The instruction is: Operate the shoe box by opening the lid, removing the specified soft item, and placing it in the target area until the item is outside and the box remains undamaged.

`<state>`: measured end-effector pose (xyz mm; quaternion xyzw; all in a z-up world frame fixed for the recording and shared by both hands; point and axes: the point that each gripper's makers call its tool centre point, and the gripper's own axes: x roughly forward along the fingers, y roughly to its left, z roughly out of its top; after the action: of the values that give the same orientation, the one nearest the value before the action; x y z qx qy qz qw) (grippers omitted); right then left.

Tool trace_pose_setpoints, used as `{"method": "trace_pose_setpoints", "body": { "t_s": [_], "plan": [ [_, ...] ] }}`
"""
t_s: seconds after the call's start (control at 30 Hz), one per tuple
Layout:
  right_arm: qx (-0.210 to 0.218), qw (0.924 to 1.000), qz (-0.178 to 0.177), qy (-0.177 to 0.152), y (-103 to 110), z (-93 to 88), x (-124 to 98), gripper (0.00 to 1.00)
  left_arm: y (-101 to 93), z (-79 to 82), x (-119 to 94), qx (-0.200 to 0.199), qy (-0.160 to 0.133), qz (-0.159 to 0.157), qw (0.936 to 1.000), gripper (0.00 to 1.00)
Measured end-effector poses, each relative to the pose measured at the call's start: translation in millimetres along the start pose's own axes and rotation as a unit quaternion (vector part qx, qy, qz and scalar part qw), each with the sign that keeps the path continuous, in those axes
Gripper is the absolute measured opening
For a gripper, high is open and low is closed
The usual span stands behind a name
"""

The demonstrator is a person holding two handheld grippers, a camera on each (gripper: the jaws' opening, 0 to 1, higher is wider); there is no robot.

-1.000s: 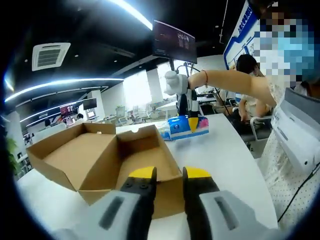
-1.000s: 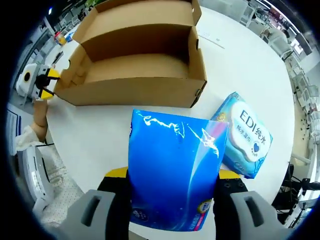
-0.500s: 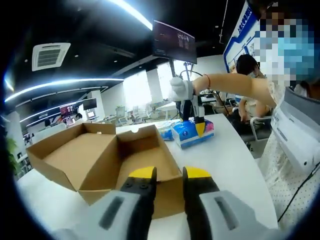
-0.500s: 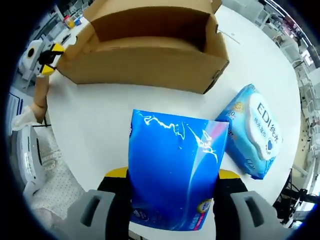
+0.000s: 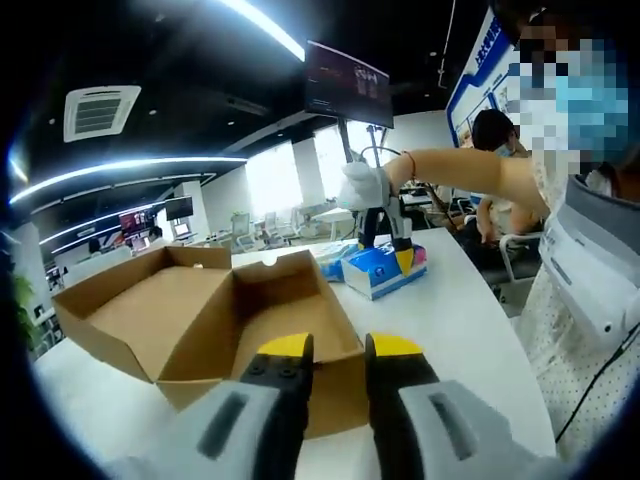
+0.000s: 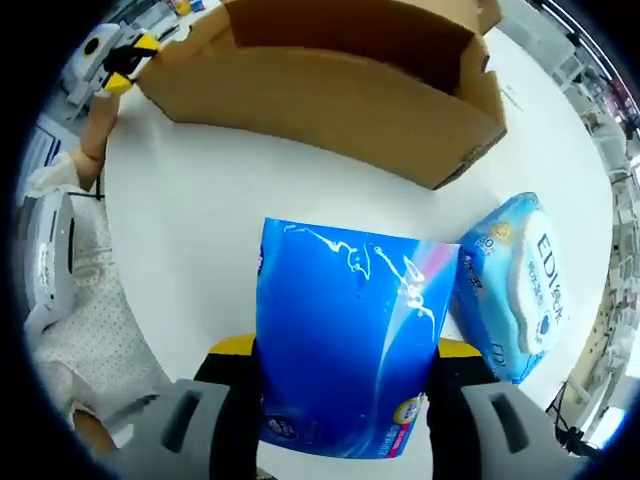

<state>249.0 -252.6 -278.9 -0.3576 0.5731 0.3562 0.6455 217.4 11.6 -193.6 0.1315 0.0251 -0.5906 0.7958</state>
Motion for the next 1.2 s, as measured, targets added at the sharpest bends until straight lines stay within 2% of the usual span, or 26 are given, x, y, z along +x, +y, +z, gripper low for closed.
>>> {"method": "trace_pose_setpoints", "body": {
  "t_s": [0.1,0.2,0.27,0.4,0.63,0.7,0.97,1.2],
  "plan": [
    [-0.058,0.9982,0.014,0.01,3,-6.8,0,0.67,-0.3,0.1,0,0.0,0.0,0.0,1.0,0.21],
    [-0.081,0.9962,0.023,0.021,1,-13.5,0,0.68,-0.2,0.2,0,0.001,0.0,-0.001,1.0,0.21],
    [-0.113,0.993,0.023,0.028,-3,-17.1,-1,0.68,0.1,0.4,0,0.001,-0.001,-0.001,1.0,0.21],
    [-0.191,0.9799,0.017,0.056,-12,-26.8,-2,0.68,0.6,0.8,-1,0.001,-0.001,-0.001,1.0,0.21],
    [-0.27,0.9611,0.011,0.057,-23,-31.4,-1,0.69,0.3,0.7,0,0.003,-0.001,-0.001,1.0,0.21],
    [-0.299,0.9525,0.008,0.058,-25,-32.6,-1,0.7,0.2,0.7,0,0.003,-0.001,-0.001,1.0,0.21],
    [-0.314,0.9473,-0.003,0.063,-26,-34.3,1,0.72,-0.4,0.5,1,0.003,-0.001,-0.002,1.0,0.21],
    [-0.308,0.9493,-0.021,0.057,-28,-34.9,-1,0.73,-1.2,0.3,1,0.004,-0.002,-0.002,1.0,0.21]
  ]
}}
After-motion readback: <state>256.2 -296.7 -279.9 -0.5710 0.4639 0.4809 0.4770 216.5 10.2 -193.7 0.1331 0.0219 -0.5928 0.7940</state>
